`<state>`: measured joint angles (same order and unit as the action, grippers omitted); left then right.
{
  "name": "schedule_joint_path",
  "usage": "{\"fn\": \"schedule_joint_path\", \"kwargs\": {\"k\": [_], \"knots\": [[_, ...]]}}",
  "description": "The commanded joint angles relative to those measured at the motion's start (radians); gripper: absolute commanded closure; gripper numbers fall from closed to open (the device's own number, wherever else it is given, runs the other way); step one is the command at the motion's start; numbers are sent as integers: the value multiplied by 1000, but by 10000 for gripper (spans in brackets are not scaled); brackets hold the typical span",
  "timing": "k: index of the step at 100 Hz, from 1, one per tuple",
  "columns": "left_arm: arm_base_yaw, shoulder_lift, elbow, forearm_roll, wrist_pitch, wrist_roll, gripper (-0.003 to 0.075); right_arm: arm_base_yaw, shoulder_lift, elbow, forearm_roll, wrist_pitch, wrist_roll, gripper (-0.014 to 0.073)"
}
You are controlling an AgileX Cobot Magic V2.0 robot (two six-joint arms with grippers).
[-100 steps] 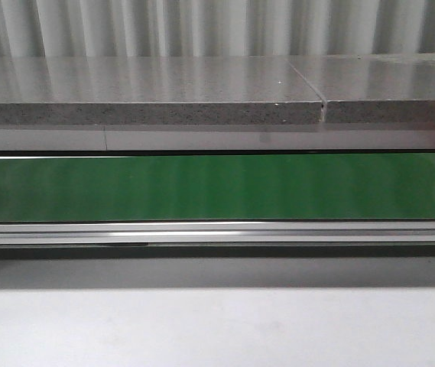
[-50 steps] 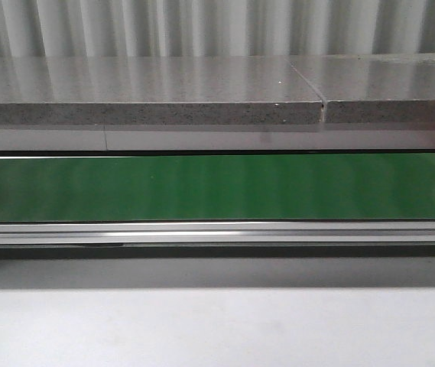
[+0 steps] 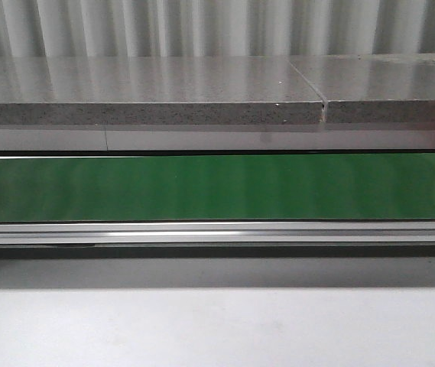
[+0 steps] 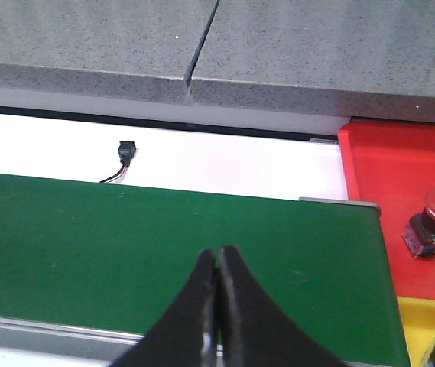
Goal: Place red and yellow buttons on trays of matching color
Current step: 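Lower the red button onto the belt and open the left gripper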
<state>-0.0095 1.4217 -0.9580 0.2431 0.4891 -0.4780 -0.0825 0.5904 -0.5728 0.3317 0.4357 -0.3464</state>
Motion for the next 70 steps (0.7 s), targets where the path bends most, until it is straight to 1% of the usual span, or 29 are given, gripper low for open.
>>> {"fn": "schedule_joint_path", "kwargs": {"k": [1, 9, 17, 31, 49, 70], "knots": [[-5, -56, -71, -3, -11, 24, 71, -1, -5, -25, 14, -61, -4, 662], [-5, -76, -105, -3, 16, 24, 71, -1, -5, -25, 14, -61, -4, 662], [-3, -91, -136, 0, 71, 24, 71, -1, -5, -25, 14, -61, -4, 662], [47, -96, -141, 4, 105, 24, 71, -1, -5, -25, 14, -61, -4, 662], [166, -96, -105, 4, 165, 24, 71, -1, -5, -25, 14, -61, -4, 662], [312, -94, -4, 18, 156, 24, 71, -1, -5, -25, 14, -61, -4, 662]]}}
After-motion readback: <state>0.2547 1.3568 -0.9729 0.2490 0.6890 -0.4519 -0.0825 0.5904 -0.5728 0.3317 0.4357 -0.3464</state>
